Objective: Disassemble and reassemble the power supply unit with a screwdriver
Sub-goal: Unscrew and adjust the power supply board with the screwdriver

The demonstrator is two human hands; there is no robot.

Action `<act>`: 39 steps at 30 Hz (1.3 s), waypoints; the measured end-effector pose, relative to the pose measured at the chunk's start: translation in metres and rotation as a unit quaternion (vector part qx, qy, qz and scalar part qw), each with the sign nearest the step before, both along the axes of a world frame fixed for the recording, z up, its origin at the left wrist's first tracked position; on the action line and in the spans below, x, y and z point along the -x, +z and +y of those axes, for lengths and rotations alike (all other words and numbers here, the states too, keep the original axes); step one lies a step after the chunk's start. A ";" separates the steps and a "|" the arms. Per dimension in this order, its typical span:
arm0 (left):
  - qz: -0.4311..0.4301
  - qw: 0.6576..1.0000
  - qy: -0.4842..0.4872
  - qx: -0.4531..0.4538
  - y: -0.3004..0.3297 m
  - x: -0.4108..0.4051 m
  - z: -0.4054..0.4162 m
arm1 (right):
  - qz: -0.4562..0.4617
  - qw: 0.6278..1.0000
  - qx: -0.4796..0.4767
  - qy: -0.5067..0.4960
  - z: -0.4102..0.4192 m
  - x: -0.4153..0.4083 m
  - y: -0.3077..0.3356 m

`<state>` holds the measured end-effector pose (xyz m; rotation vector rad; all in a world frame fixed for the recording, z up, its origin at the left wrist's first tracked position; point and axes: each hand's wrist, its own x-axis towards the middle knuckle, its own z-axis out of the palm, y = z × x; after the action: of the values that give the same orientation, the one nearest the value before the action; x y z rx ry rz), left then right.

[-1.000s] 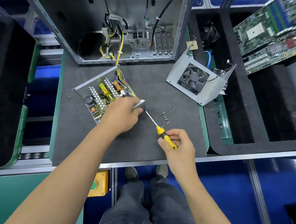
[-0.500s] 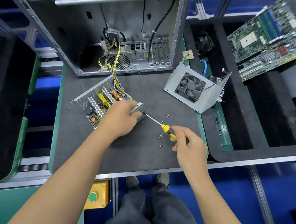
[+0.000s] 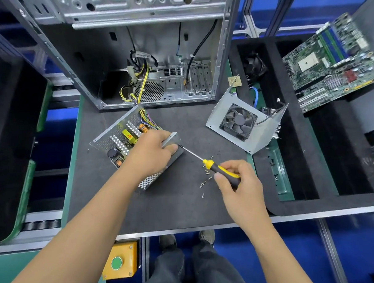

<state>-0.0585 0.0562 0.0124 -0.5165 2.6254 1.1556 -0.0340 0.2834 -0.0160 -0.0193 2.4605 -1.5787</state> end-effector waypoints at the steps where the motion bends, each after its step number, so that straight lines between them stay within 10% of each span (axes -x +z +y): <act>1: 0.001 1.000 0.004 0.001 0.001 0.001 -0.001 | -0.004 1.000 -0.001 -0.011 0.000 0.001 -0.001; 39: 0.031 0.999 0.022 -0.009 -0.005 0.003 -0.001 | 0.014 1.000 -0.011 -0.017 -0.010 0.000 -0.003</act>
<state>-0.0617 0.0557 0.0079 -0.5449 2.6649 1.2271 -0.0336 0.2729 -0.0187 0.0050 2.5122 -1.5762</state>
